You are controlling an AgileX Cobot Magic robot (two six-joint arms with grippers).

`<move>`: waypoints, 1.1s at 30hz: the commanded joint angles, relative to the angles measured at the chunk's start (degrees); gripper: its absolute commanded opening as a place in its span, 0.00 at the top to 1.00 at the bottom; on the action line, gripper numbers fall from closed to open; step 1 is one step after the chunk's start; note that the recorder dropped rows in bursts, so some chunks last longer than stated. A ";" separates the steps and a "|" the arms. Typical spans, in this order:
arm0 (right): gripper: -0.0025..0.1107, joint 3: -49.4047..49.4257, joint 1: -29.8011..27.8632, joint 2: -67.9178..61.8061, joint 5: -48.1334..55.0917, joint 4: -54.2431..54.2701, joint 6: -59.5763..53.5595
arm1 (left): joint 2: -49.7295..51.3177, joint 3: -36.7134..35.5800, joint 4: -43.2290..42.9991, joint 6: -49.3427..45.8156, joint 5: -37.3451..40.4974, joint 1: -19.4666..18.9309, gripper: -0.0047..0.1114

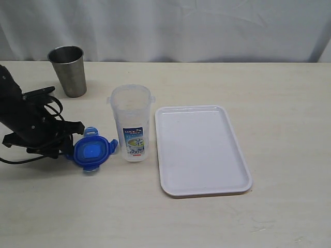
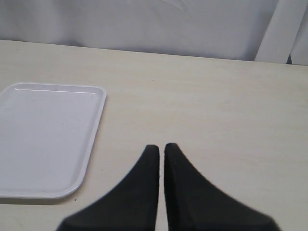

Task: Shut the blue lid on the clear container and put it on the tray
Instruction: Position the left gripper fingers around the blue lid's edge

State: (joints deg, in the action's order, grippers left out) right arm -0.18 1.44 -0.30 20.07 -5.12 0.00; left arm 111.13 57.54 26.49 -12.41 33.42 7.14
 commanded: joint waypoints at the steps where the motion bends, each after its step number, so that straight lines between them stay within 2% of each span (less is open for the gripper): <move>1: 0.94 0.18 0.00 0.30 -0.25 -0.04 0.00 | -0.60 -0.19 2.12 -0.99 -1.58 0.03 0.59; 33: 0.94 0.18 0.00 0.30 -0.25 -0.04 0.00 | -0.60 -0.19 2.94 -0.99 -1.07 0.13 0.59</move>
State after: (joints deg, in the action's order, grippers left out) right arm -0.18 1.44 -0.30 20.07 -5.12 0.00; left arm 111.13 57.46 29.17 -13.28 32.27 7.25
